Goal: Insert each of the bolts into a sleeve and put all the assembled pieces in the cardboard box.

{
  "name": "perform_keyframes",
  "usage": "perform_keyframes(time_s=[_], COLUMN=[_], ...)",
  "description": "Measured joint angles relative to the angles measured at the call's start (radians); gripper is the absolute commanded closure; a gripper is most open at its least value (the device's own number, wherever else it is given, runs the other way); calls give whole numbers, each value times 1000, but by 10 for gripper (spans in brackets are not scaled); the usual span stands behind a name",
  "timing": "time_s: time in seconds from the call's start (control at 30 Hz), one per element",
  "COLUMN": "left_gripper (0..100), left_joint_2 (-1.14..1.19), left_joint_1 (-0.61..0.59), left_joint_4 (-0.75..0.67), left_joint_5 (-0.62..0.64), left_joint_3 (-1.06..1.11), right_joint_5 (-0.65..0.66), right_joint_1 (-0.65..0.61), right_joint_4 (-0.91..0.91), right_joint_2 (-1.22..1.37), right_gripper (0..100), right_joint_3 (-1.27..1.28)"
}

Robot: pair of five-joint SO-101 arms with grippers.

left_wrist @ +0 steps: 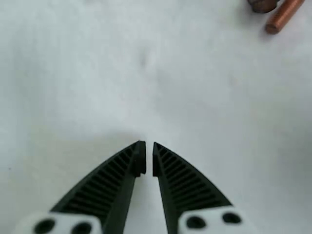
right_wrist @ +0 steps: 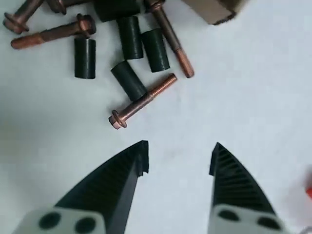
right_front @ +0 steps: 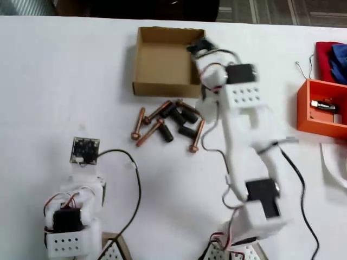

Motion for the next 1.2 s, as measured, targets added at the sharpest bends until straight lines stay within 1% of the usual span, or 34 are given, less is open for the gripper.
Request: perform_keyframes(time_s=[0.13,0.17,0.33,0.6,0.77,1.07,1.2], left_gripper=[943,943,943,943,943,943,943], left_joint_2=[0,0,0,0,0,0,0], left_joint_1=[0,0,0,0,0,0,0], left_joint_4=[0,0,0,0,0,0,0], left_joint_5=[0,0,0,0,0,0,0], left_joint_3=[0,0,0,0,0,0,0], right_joint_5=[235,267,325,460,485,485,485], right_joint_1=[-49,-60,-66,-64,-80,-144,-152], right_joint_4=[0,0,-20,-72,-78,-78,-110], right_joint_2=[107,126,190,327,341,345,350], right_gripper=[805,805,805,807,807,807,807], right_joint_3=[-14,-14,-14,-14,-14,-15,-15])
